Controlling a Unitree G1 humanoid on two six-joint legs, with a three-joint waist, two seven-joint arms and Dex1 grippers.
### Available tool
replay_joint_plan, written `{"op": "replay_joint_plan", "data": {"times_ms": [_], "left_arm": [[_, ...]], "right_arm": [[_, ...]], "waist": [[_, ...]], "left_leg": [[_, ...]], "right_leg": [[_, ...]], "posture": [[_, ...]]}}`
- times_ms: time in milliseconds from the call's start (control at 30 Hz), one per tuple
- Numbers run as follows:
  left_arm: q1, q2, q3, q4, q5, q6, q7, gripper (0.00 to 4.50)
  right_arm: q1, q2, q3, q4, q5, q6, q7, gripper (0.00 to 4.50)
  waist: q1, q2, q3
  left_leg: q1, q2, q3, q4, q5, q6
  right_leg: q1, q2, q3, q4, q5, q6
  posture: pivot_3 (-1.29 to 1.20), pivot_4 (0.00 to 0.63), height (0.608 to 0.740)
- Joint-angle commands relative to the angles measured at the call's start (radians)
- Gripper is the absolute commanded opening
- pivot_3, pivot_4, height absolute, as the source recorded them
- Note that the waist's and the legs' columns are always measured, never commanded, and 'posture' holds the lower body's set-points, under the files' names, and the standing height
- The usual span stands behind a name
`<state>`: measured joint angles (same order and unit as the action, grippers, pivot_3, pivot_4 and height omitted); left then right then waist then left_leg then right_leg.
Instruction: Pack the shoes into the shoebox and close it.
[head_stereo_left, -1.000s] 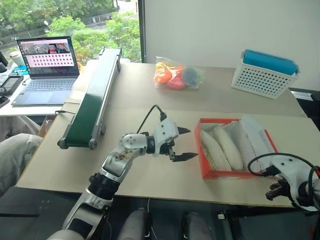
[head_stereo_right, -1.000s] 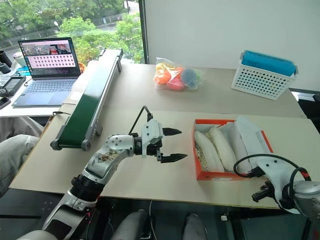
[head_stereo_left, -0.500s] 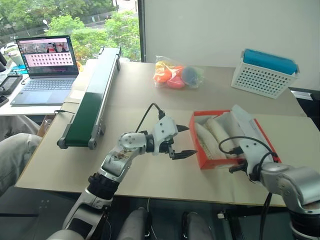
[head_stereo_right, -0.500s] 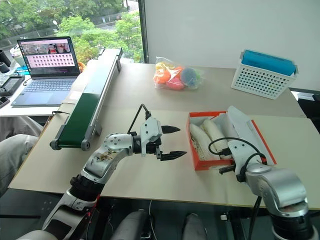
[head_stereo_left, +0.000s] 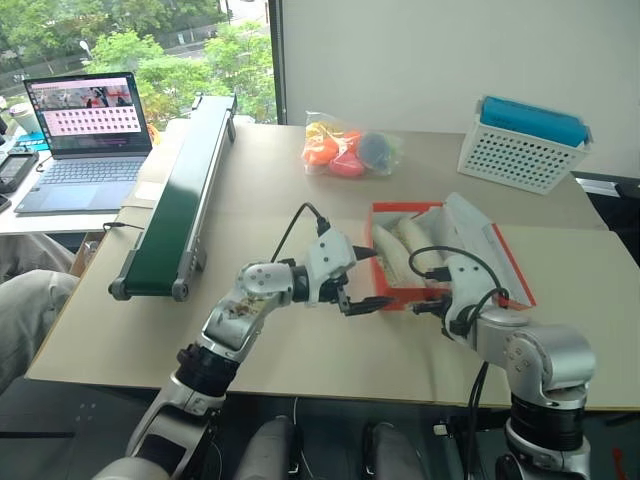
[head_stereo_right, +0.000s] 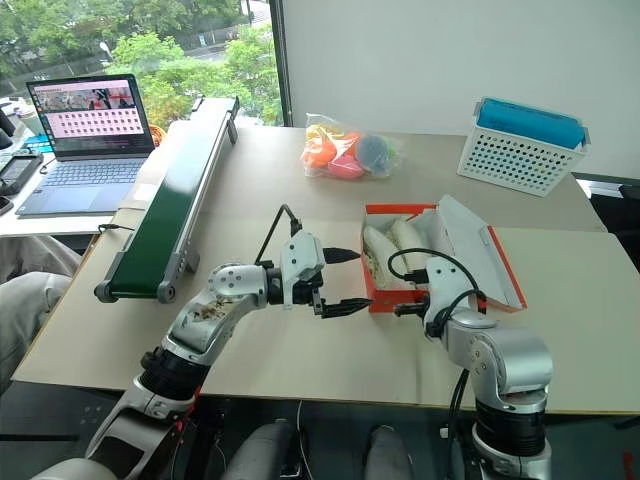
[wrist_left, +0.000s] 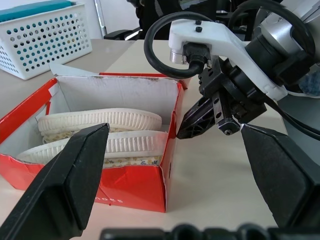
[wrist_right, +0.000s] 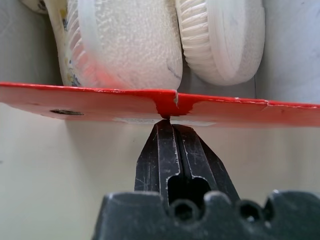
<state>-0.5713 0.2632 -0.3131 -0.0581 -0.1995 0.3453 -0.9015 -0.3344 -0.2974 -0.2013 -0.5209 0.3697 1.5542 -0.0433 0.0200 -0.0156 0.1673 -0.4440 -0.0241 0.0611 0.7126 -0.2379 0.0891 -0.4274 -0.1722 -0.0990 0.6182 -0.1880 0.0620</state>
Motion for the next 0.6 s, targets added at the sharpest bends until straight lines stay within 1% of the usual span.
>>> {"op": "replay_joint_plan", "data": {"times_ms": [33, 167, 200, 267, 333, 367, 433, 467, 500, 533, 567, 600], "left_arm": [[-0.018, 0.000, 0.011, -0.013, -0.009, -0.020, -0.004, 4.50], [-0.014, 0.005, 0.011, -0.018, -0.009, -0.024, -0.008, 4.50], [-0.014, 0.009, 0.009, -0.018, -0.006, -0.029, -0.011, 4.50], [-0.018, 0.015, 0.006, -0.021, -0.002, -0.037, -0.017, 4.50], [-0.025, 0.021, -0.001, -0.024, 0.008, -0.049, -0.021, 4.50], [-0.031, 0.022, -0.006, -0.027, 0.015, -0.055, -0.021, 4.50], [-0.043, 0.023, -0.013, -0.033, 0.025, -0.063, -0.020, 4.50], [-0.049, 0.023, -0.014, -0.038, 0.027, -0.065, -0.019, 4.50], [-0.054, 0.024, -0.014, -0.042, 0.028, -0.066, -0.018, 4.50], [-0.058, 0.024, -0.011, -0.048, 0.024, -0.061, -0.018, 4.50], [-0.060, 0.025, -0.010, -0.050, 0.023, -0.059, -0.018, 4.50], [-0.060, 0.026, -0.010, -0.052, 0.023, -0.060, -0.018, 4.50]], "right_arm": [[0.051, -0.086, -0.101, -0.077, -0.018, 0.057, 0.018, 0.05], [0.171, -0.161, -0.186, -0.157, 0.010, 0.060, 0.039, 0.05], [0.190, -0.159, -0.220, -0.170, 0.001, 0.060, 0.029, 0.05], [0.183, -0.104, -0.287, -0.179, -0.014, 0.060, 0.005, 0.05], [0.115, 0.002, -0.359, -0.169, -0.034, 0.060, -0.033, 0.05], [0.052, 0.072, -0.409, -0.152, -0.047, 0.060, -0.057, 0.05], [-0.105, 0.207, -0.550, -0.104, -0.091, 0.060, -0.112, 0.05], [-0.199, 0.264, -0.654, -0.069, -0.118, 0.060, -0.137, 0.05], [-0.267, 0.297, -0.737, -0.039, -0.139, 0.060, -0.156, 0.05], [-0.316, 0.307, -0.799, -0.003, -0.157, 0.054, -0.168, 0.05], [-0.352, 0.308, -0.847, 0.029, -0.174, 0.052, -0.176, 0.05], [-0.380, 0.306, -0.884, 0.056, -0.191, 0.050, -0.183, 0.05]], "waist": [[0.003, 0.000, 0.000], [0.006, 0.000, 0.000], [0.005, 0.001, 0.000], [-0.002, 0.001, 0.000], [-0.009, 0.002, -0.001], [-0.012, 0.002, -0.001], [-0.019, 0.003, -0.001], [-0.019, 0.004, -0.001], [-0.017, 0.005, -0.001], [-0.014, 0.006, -0.001], [-0.009, 0.006, -0.001], [-0.005, 0.006, -0.001]], "left_leg": [[0.000, 0.000, 0.000, 0.000, 0.000, 0.000], [0.000, 0.000, 0.000, 0.000, -0.003, 0.004], [0.000, 0.000, 0.000, 0.000, -0.003, 0.004], [0.000, 0.000, 0.000, 0.000, -0.003, 0.004], [0.002, 0.002, 0.000, 0.000, -0.003, 0.004], [0.003, 0.004, 0.000, -0.001, -0.003, 0.004], [0.004, 0.005, 0.000, -0.001, -0.002, 0.003], [0.004, 0.005, 0.000, -0.001, -0.002, 0.002], [0.004, 0.005, 0.000, -0.001, -0.001, 0.002], [0.004, 0.004, 0.000, -0.001, -0.001, 0.002], [0.003, 0.004, 0.000, -0.002, -0.001, 0.001], [0.002, 0.003, 0.000, -0.002, -0.001, 0.001]], "right_leg": [[0.000, 0.000, 0.000, 0.000, 0.000, 0.000], [0.000, 0.000, 0.001, 0.000, 0.000, 0.000], [0.000, 0.000, 0.002, 0.000, 0.000, 0.000], [0.000, 0.001, 0.002, 0.000, 0.000, 0.000], [0.001, 0.002, 0.003, 0.000, -0.001, 0.001], [0.002, 0.004, 0.004, 0.000, -0.003, 0.005], [0.001, 0.005, 0.004, 0.000, -0.003, 0.005], [0.000, 0.006, 0.005, 0.001, -0.003, 0.004], [-0.001, 0.006, 0.005, 0.002, -0.003, 0.004], [-0.002, 0.005, 0.006, 0.005, -0.003, 0.002], [-0.003, 0.005, 0.006, 0.007, 0.000, -0.004], [-0.004, 0.005, 0.005, 0.009, 0.000, -0.004]], "posture": [[0.00, 0.150, 0.699], [0.00, 0.150, 0.699], [0.00, 0.150, 0.699], [0.00, 0.150, 0.699], [0.00, 0.150, 0.699], [0.00, 0.150, 0.699], [0.00, 0.150, 0.699], [0.00, 0.150, 0.699], [0.00, 0.150, 0.699], [0.00, 0.150, 0.699], [0.00, 0.150, 0.699], [0.00, 0.150, 0.699]]}}
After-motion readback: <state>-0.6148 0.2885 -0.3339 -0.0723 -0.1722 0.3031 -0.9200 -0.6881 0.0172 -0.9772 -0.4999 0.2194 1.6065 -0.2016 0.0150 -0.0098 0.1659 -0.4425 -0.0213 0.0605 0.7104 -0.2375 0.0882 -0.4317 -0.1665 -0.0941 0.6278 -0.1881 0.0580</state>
